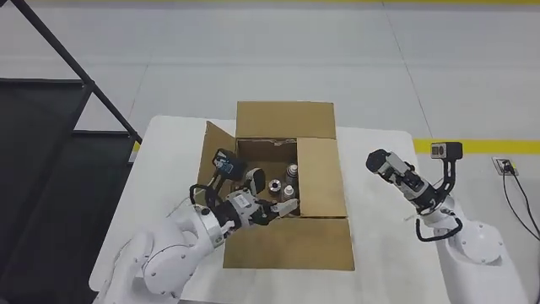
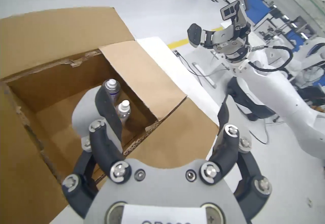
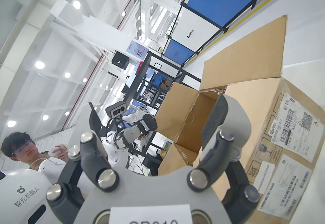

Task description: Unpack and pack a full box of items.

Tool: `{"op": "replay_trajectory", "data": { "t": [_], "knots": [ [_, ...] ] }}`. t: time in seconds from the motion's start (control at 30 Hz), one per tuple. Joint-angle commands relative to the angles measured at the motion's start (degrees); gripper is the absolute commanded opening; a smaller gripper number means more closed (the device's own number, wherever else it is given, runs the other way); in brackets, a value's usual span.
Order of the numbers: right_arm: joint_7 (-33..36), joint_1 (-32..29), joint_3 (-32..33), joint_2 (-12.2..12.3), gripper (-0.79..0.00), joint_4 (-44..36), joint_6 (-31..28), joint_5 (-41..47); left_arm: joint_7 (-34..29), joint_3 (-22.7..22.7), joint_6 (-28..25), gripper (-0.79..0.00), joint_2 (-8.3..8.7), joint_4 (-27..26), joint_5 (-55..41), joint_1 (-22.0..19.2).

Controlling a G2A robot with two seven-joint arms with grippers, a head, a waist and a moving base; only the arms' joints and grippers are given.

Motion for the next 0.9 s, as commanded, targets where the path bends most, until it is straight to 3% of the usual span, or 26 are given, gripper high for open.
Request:
{"op": "replay_trajectory", "data": {
  "t": [0.0, 0.2, 0.53, 0.87],
  "knots": [
    [0.1, 0.0, 0.0, 0.0, 0.000, 0.0, 0.0, 0.0, 0.7, -0.1, 0.0, 0.000, 0.03, -0.7, 2.6, 1.1],
    [-0.7, -0.2, -0.3, 0.0, 0.000, 0.3, -0.2, 1.5, -2.0, 0.7, 0.0, 0.000, -0.04, 1.7, -0.2, 0.4],
    [3.6, 0.2, 3.0, 1.3, 0.000, 2.3, -3.0, 5.1, -9.7, 8.8, 3.1, 0.000, -2.51, 23.0, -17.0, -14.4],
    [3.5, 0.1, 5.1, 2.2, 0.000, 3.9, -3.8, 7.5, -8.6, 17.5, 2.3, 0.000, -5.65, 35.1, -23.8, -22.5]
  ]
}}
